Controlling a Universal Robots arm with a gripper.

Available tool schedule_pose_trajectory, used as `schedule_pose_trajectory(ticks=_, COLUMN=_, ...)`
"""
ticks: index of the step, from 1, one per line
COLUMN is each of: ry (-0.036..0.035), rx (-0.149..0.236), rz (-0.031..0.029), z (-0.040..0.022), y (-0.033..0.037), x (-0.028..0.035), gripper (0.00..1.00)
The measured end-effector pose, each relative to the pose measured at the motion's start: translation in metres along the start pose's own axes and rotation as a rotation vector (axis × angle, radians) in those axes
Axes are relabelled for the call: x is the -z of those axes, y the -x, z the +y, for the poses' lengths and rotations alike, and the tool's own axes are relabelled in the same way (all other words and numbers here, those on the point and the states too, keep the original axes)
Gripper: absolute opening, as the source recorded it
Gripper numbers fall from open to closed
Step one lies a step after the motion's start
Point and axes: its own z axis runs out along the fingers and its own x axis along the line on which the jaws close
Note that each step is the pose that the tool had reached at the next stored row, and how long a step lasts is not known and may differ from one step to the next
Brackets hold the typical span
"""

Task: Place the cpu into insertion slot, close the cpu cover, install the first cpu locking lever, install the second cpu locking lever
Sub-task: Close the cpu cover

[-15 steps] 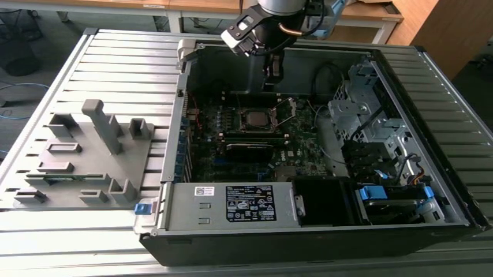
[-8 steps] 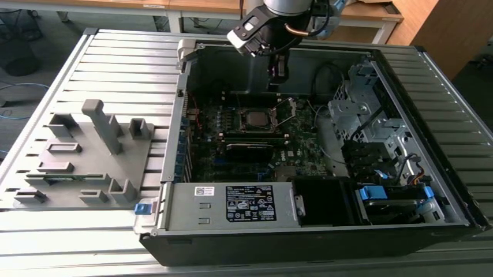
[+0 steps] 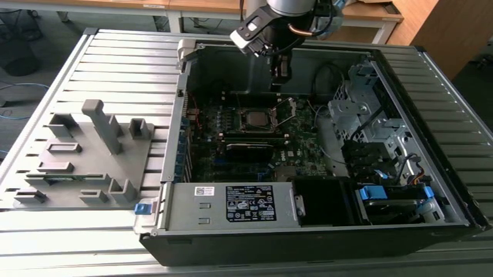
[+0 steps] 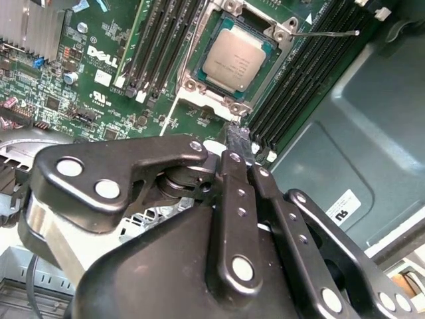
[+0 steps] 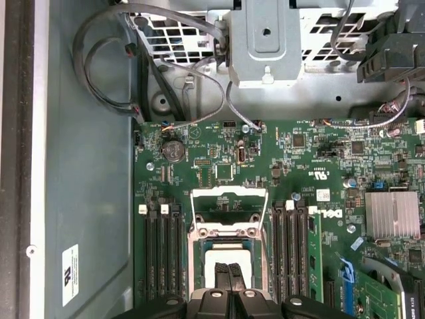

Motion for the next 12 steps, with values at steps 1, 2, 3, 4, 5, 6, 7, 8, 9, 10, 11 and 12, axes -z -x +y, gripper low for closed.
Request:
schedule_pose_trajectory(ticks=1, ry=0.0000, rx=0.000, rz=0.0000, z=0.0010, y=-0.0001, x=-0.0001, gripper=0.11)
schedule_pose_trajectory(ticks=2, ry=0.0000, rx=0.000, rz=0.0000, z=0.0025, y=-0.0001, x=-0.0001, gripper=0.11)
schedule_pose_trajectory(ticks=3, ry=0.0000, rx=0.000, rz=0.0000, z=0.0041, y=-0.0002, x=-0.0002, gripper=0.11)
schedule_pose_trajectory(ticks=4, ry=0.0000, rx=0.000, rz=0.0000, z=0.0059, y=-0.0002, x=-0.0003, gripper=0.11)
schedule_pose_trajectory(ticks=5, ry=0.0000, rx=0.000, rz=0.0001, z=0.0077, y=-0.0003, x=-0.0004, gripper=0.11)
schedule_pose_trajectory(ticks=6, ry=0.0000, rx=0.000, rz=0.0000, z=0.0095, y=-0.0004, x=-0.0005, gripper=0.11)
schedule_pose_trajectory(ticks=7, ry=0.0000, rx=0.000, rz=0.0000, z=0.0112, y=-0.0004, x=-0.0005, gripper=0.11)
schedule_pose_trajectory(ticks=8, ry=0.0000, rx=0.000, rz=0.0001, z=0.0129, y=-0.0005, x=-0.0006, gripper=0.11)
schedule_pose_trajectory(ticks=9, ry=-0.0001, rx=0.000, rz=0.0000, z=0.0147, y=-0.0006, x=-0.0007, gripper=0.11)
schedule_pose_trajectory(ticks=10, ry=0.0000, rx=0.000, rz=0.0001, z=0.0164, y=-0.0007, x=-0.0008, gripper=0.11)
schedule_pose_trajectory(ticks=11, ry=0.0000, rx=0.000, rz=0.0001, z=0.0183, y=-0.0007, x=-0.0008, gripper=0.11)
schedule_pose_trajectory(ticks=12, ry=0.0000, rx=0.000, rz=0.0000, z=0.0201, y=-0.0008, x=-0.0009, gripper=0.11)
